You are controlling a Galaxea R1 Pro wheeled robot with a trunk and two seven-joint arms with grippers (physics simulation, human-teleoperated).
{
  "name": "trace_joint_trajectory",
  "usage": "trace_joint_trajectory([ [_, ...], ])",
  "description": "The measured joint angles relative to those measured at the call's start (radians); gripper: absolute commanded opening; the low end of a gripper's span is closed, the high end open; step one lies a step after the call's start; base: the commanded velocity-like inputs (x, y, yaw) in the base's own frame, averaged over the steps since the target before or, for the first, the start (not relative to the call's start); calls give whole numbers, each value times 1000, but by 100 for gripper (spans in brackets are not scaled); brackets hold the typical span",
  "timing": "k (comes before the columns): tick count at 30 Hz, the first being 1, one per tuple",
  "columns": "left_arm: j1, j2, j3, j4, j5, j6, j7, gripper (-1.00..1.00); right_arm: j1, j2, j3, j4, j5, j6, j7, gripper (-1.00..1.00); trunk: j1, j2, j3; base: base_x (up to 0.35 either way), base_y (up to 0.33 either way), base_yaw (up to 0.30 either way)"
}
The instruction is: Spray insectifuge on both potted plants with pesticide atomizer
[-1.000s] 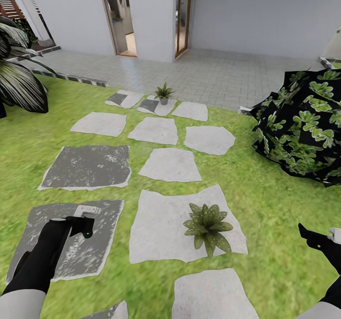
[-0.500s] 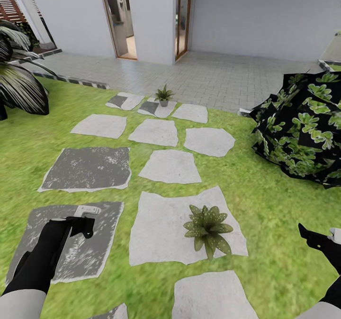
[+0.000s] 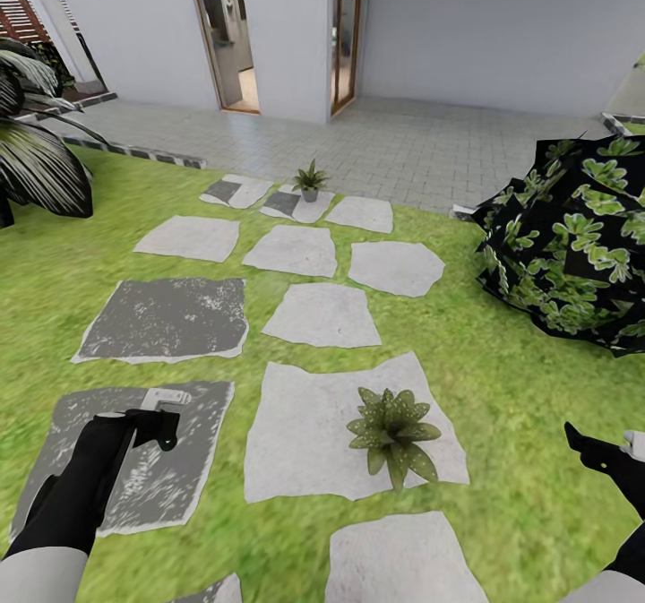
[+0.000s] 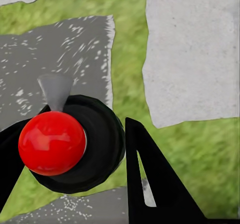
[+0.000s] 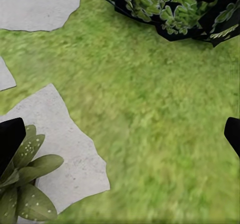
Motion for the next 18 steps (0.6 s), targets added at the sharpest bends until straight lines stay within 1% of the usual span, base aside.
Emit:
trace_joint_trajectory([
  [2,0,-4,0,4,2,0,-1,-100,0,0,-2,-1,-1,0,0,100,0,0,0,0,0,0],
  [4,0,-20,0,4,3,1,1,-100,0,-1,-3,-2,-3,0,0,100,0,0,1,0,0,0],
  [6,0,-28,0,4,0,0,3,-100,0,0,-3,-3,-4,0,0,100,0,0,4,0,0,0],
  [14,0,-32,0,3,-1,0,7,-100,0,0,0,-2,-3,0,0,100,0,0,16,0,2,0],
  [18,0,-33,0,3,-1,1,7,-100,0,0,1,-1,-3,0,0,100,0,0,23,0,147,0],
])
